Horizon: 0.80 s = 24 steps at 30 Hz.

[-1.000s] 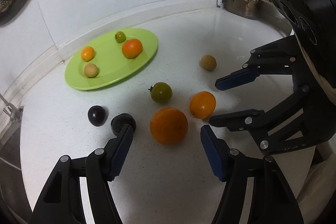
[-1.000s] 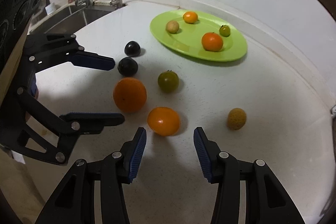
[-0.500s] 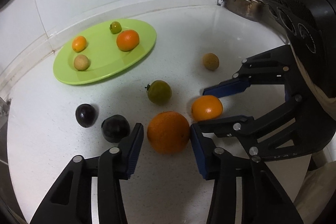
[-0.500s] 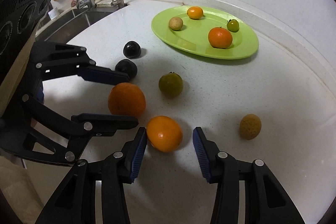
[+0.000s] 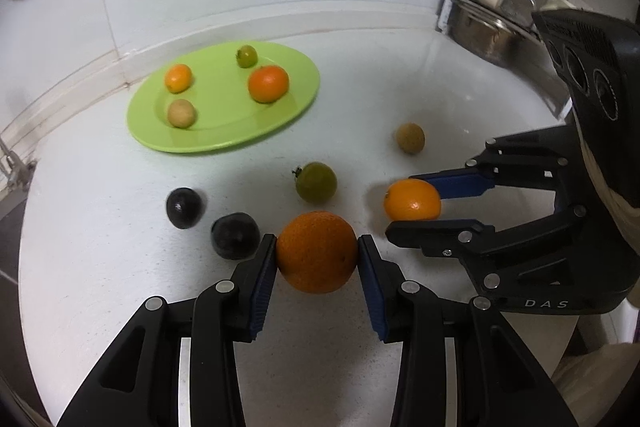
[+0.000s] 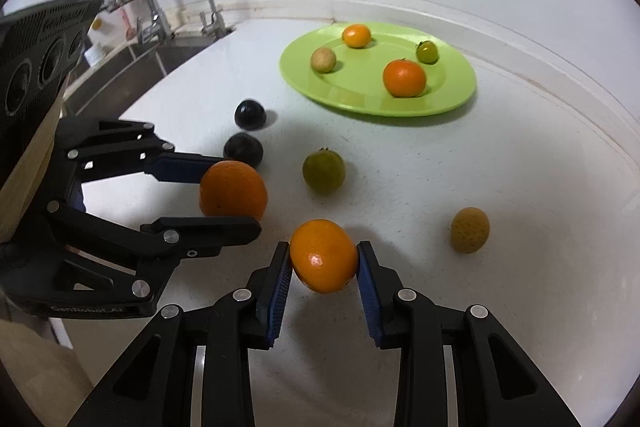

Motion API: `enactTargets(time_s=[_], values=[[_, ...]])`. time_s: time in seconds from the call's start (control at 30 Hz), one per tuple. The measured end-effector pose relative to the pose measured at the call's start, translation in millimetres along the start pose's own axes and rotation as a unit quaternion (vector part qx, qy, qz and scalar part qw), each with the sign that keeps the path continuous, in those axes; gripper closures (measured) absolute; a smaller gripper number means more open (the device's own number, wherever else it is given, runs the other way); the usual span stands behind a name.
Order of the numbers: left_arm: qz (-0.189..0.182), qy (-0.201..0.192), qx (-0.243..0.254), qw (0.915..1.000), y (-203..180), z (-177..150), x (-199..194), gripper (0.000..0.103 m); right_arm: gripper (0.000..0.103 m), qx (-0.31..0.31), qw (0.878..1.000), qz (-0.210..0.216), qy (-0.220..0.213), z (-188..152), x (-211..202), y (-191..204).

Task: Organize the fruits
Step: 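Grasp the large orange with the left tool while the right tool grasps a tangerine, then carry the orange and tangerine over the green plate with both tools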

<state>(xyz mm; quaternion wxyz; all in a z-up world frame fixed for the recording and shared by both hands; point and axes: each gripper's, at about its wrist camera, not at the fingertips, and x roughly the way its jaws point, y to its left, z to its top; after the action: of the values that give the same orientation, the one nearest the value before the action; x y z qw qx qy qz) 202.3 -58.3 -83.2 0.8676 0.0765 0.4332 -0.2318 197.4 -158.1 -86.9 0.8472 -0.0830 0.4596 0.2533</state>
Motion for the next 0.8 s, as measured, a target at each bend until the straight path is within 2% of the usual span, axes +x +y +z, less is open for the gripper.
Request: enactTargets(time_s=[0.4, 0.8], values=[[0.018, -0.052, -0.045, 0.9974, 6.4, 22.1, -29.4, 0.063, 0.069, 0.056, 0.997, -0.004, -0.06, 17.1, -29.9, -5.7], [0.046, -0.098, -0.038, 0.9934, 12.2, 43.3, -52.1, 0.063, 0.069, 0.067, 0.992, -0.018, -0.11, 39.6, -54.5, -5.9]])
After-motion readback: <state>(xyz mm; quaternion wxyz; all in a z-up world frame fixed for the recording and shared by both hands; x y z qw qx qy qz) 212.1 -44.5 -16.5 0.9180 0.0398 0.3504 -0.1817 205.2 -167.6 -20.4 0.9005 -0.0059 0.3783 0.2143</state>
